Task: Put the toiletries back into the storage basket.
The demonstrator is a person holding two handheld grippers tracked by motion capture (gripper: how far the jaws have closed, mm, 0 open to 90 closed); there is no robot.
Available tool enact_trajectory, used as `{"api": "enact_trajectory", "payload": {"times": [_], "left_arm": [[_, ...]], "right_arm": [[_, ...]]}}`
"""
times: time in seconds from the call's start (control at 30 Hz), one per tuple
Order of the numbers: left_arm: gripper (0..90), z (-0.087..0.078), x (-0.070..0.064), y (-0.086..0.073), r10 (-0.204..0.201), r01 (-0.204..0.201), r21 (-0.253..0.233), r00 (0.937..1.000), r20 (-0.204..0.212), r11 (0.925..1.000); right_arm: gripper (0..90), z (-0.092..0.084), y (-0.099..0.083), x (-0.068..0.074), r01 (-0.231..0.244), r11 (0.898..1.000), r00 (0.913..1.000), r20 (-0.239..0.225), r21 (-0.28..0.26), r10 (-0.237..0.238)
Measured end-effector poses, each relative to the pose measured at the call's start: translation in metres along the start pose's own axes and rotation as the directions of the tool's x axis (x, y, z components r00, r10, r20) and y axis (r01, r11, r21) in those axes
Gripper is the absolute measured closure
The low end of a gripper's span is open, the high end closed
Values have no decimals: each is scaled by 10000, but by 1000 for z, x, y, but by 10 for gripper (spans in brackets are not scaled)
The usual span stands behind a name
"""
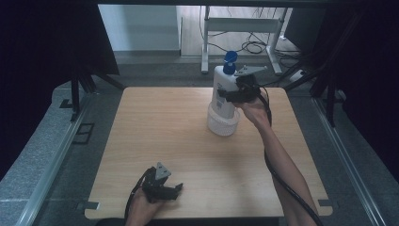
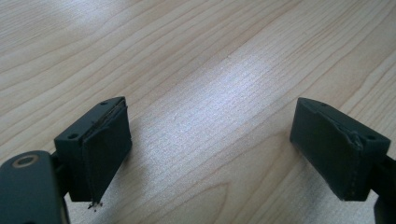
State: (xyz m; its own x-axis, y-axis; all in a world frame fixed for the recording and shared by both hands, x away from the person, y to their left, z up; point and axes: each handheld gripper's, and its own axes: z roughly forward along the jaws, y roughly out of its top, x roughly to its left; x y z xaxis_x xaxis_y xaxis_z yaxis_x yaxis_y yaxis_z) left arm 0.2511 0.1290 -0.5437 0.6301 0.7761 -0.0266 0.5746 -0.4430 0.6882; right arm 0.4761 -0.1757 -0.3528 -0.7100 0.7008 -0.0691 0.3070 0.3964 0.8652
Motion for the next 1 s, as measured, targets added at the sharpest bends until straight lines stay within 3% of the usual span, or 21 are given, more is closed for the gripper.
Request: {"api": "enact_trajectory", "payload": {"times": [1.0], "left_arm": [[119,0,0,0,6,-6,42,10000,-5,10000]], "right_arm": [[376,32,-39,-3,-139,9980,9999,81,611,134]]}}
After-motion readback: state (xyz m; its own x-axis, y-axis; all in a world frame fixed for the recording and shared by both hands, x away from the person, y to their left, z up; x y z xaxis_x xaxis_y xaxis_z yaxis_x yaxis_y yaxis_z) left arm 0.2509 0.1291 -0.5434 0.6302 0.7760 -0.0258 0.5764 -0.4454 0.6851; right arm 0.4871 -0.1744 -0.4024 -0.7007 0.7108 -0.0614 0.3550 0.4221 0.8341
